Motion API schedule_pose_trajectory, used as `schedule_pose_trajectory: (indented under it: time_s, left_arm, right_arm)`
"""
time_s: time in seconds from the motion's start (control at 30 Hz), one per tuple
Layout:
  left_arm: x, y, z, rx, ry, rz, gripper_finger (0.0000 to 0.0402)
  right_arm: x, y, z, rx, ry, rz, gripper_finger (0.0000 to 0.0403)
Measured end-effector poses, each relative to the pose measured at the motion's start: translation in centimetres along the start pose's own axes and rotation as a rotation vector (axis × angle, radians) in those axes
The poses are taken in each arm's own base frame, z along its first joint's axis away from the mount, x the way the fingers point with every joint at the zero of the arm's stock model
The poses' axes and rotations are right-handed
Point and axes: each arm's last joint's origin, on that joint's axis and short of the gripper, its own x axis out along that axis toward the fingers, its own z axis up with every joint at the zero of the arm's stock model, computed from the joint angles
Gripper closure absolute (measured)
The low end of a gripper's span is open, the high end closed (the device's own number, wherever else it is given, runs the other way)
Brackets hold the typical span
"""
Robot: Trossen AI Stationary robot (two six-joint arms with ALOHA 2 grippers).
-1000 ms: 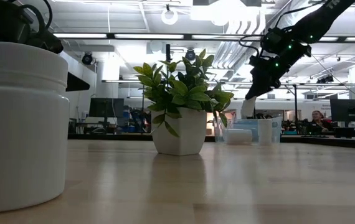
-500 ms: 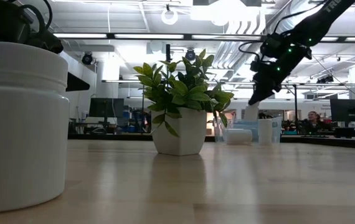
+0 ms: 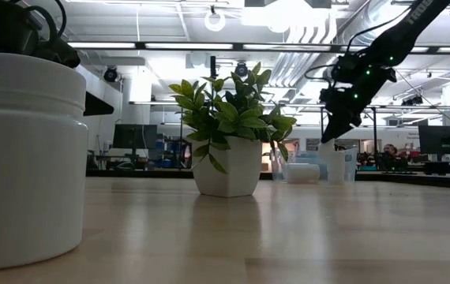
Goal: Pick and place pill bottles into a basket
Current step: Put the right white pill bottle into the transparent bin
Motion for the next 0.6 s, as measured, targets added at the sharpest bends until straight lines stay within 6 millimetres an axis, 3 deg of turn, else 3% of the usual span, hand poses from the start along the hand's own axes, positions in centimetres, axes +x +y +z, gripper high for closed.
schedule_pose_trajectory:
  time_s: [0.2,0.6]
  left_arm:
    - [0.00,0.00,0.01,0.000,-0.001,0.001,0.0355]
    - [0.00,0.03,0.03,-0.001,-0.005,0.011,0.0355]
  right_arm:
    - [1.17,-0.25,-0.30,0.005,0.018,0.001,0.0251]
    - [1.21,-0.28,-0.42,-0.015,0.036,-0.013,0.0249]
